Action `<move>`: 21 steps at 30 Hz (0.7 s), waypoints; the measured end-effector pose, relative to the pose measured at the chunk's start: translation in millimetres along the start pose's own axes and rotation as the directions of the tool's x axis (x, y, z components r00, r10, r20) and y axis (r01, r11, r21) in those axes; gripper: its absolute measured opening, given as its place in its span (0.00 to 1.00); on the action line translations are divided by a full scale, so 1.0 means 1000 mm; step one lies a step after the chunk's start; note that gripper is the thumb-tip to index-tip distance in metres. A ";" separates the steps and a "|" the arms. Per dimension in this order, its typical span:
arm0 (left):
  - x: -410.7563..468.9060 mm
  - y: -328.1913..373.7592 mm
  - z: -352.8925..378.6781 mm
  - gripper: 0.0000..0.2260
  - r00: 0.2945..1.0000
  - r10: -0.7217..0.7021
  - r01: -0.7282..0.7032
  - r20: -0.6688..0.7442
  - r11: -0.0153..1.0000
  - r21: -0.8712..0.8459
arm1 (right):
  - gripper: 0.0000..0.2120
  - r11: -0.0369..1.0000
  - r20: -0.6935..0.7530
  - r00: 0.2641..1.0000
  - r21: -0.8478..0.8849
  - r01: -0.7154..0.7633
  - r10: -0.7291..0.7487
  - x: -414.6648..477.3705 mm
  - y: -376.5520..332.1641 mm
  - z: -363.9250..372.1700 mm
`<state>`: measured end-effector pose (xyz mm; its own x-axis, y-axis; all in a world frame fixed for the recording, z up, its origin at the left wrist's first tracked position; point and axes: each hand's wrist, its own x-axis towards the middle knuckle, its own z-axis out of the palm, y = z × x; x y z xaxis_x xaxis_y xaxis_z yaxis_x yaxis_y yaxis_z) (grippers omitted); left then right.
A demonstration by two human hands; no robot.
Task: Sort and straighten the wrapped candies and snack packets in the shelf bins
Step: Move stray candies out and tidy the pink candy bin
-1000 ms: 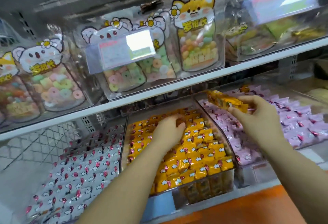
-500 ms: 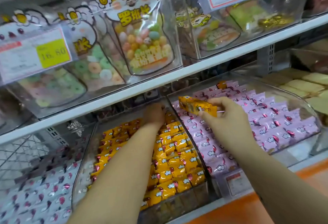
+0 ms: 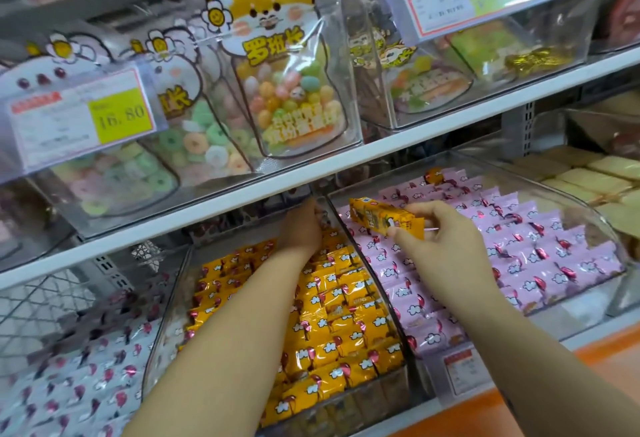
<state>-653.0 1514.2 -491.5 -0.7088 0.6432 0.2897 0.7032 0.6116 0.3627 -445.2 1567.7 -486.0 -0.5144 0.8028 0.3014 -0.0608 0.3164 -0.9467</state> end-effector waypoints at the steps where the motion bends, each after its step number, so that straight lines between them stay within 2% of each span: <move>1: -0.001 0.001 -0.004 0.06 1.000 -0.007 0.007 0.003 0.999 -0.051 | 0.10 1.000 -0.002 1.000 -0.002 -0.002 0.002 0.000 -0.001 0.000; 4: -0.005 0.005 -0.014 0.05 0.997 -0.065 0.055 -0.039 0.976 -0.212 | 0.10 1.000 -0.017 1.000 0.009 -0.011 0.011 -0.001 -0.002 0.000; 6: -0.013 0.008 -0.020 0.08 0.979 -0.132 0.080 -0.155 0.950 -0.303 | 0.10 0.999 -0.029 1.000 0.036 -0.005 0.006 -0.001 -0.005 -0.001; 9: -0.033 0.008 -0.036 0.16 0.890 -0.260 0.088 -0.375 0.904 -0.419 | 0.11 0.998 -0.032 0.999 0.061 0.016 -0.014 -0.002 -0.011 -0.001; 10: -0.039 0.006 -0.042 0.17 0.856 -0.324 0.096 -0.402 0.865 -0.492 | 0.11 0.998 -0.030 0.999 0.060 0.026 -0.024 -0.003 -0.013 -0.001; 11: -0.045 0.004 -0.047 0.17 0.833 -0.398 0.114 -0.385 0.804 -0.584 | 0.11 0.998 -0.024 0.999 0.061 0.034 -0.033 -0.003 -0.014 0.000; 13: -0.052 -0.005 -0.050 0.13 0.821 -0.518 0.158 -0.241 0.612 -0.775 | 0.10 0.996 -0.013 0.998 0.067 0.057 -0.056 -0.006 -0.018 0.001; 15: -0.063 -0.015 -0.050 0.11 0.818 -0.572 0.259 -0.063 0.464 -0.847 | 0.10 0.995 -0.001 0.997 0.066 0.078 -0.078 -0.009 -0.021 0.002; 16: -0.071 -0.019 -0.052 0.12 0.839 -0.545 0.303 -0.005 0.474 -0.827 | 0.10 0.994 0.009 0.996 0.068 0.083 -0.084 -0.011 -0.022 0.003; 17: -0.077 -0.022 -0.054 0.12 0.874 -0.485 0.331 0.038 0.534 -0.778 | 0.10 0.993 0.024 0.996 0.076 0.085 -0.087 -0.013 -0.023 0.003; 19: -0.091 -0.025 -0.059 0.11 0.946 -0.304 0.305 0.110 0.729 -0.612 | 0.09 0.990 0.056 0.994 0.104 0.091 -0.097 -0.018 -0.026 0.005; 21: -0.101 -0.022 -0.064 0.11 0.975 -0.146 0.201 0.168 0.901 -0.384 | 0.06 0.985 0.083 0.990 0.142 0.098 -0.111 -0.023 -0.027 0.006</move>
<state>-600.7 1406.2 -471.7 -0.7843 0.6151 0.0803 0.4693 0.5038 0.7252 -437.0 1537.8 -468.0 -0.5736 0.7182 0.3939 -0.2322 0.3186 -0.9190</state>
